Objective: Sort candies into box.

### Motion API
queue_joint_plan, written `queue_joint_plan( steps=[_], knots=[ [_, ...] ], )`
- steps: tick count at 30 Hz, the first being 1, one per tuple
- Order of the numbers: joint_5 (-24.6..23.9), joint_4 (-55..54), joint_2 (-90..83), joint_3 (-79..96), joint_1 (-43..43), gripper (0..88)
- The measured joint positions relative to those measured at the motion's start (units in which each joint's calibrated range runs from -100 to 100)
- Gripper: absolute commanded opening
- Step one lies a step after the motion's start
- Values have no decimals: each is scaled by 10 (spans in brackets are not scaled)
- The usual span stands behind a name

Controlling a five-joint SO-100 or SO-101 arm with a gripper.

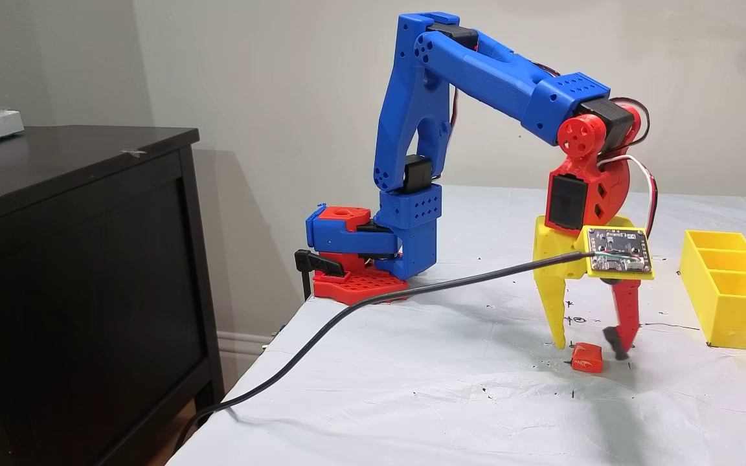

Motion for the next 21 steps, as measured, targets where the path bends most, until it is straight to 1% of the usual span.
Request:
queue_joint_plan(
  steps=[21],
  knots=[
    [16,-14,25,0,4,291]
  ],
)
